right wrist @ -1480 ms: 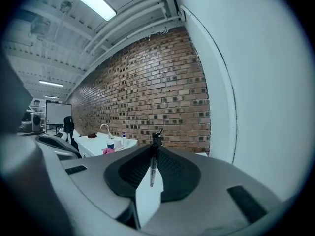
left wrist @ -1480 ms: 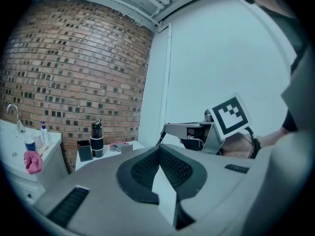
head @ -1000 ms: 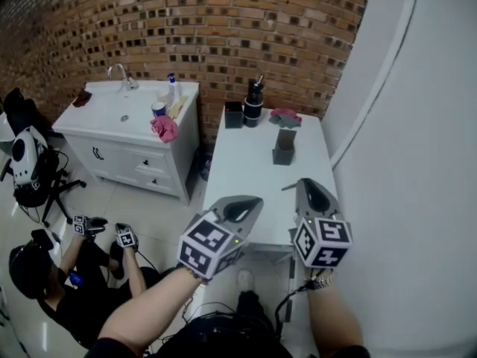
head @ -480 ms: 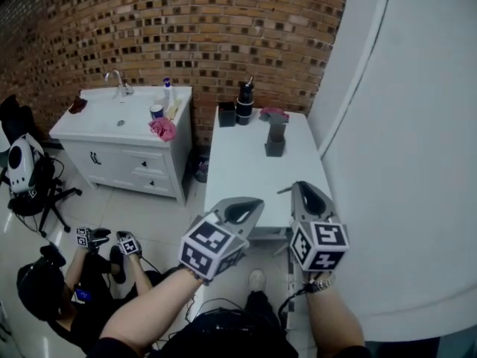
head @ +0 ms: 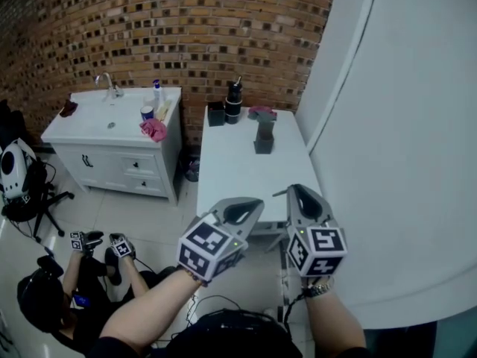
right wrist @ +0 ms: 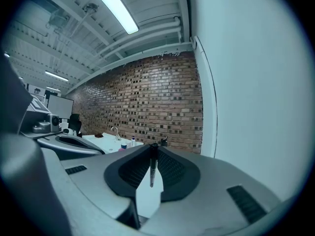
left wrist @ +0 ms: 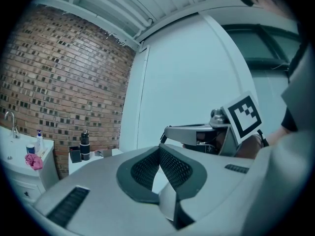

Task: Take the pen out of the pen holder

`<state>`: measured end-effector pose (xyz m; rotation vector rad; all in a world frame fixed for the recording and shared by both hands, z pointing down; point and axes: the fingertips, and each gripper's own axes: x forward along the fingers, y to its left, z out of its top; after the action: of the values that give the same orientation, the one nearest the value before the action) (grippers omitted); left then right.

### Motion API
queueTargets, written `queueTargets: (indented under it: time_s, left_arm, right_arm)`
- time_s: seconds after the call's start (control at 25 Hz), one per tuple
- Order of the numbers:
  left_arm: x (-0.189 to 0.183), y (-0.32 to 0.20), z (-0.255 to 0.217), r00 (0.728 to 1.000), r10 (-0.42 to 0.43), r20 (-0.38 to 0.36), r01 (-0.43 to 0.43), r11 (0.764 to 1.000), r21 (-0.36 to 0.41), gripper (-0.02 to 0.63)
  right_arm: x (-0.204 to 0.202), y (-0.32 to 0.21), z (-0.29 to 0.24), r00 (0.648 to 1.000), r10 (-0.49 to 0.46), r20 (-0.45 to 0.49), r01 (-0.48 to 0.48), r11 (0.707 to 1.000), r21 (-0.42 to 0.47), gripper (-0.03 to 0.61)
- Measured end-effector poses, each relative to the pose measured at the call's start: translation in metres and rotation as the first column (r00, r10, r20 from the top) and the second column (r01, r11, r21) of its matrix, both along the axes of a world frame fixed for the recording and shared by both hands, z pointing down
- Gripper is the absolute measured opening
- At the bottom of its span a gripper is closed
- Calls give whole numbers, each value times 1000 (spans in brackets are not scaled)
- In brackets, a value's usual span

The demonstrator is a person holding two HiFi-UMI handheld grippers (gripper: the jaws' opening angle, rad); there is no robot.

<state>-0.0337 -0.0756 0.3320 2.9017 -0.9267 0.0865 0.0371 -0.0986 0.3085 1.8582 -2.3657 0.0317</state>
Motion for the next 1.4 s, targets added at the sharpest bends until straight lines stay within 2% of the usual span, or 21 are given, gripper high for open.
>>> queueTargets:
  time_s: [0.4, 0.72, 0.96, 1.2, 1.4]
  left_arm:
    - [42, 21, -7, 1000, 17, -22, -18, 1000, -20, 3]
    - [74, 49, -7, 998, -62, 3, 62, 998, -27, 3]
    - [108, 79, -13, 994, -109, 32, 108, 994, 7, 3]
    - [131, 108, -17, 987, -155, 45, 154, 988, 30, 3]
    - [134, 123, -14, 985, -164, 50, 162, 986, 40, 3]
  right_arm:
    - [31, 30, -6, 999, -33, 5, 33, 999, -14, 58]
    - [58, 63, -5, 992, -109, 62, 109, 994, -7, 58]
    - [88, 95, -4, 982, -171, 85, 171, 985, 9, 58]
    - [93, 131, 11, 964, -247, 102, 249, 969, -3, 57]
    - [96, 147, 19, 957, -273, 100, 274, 962, -1, 57]
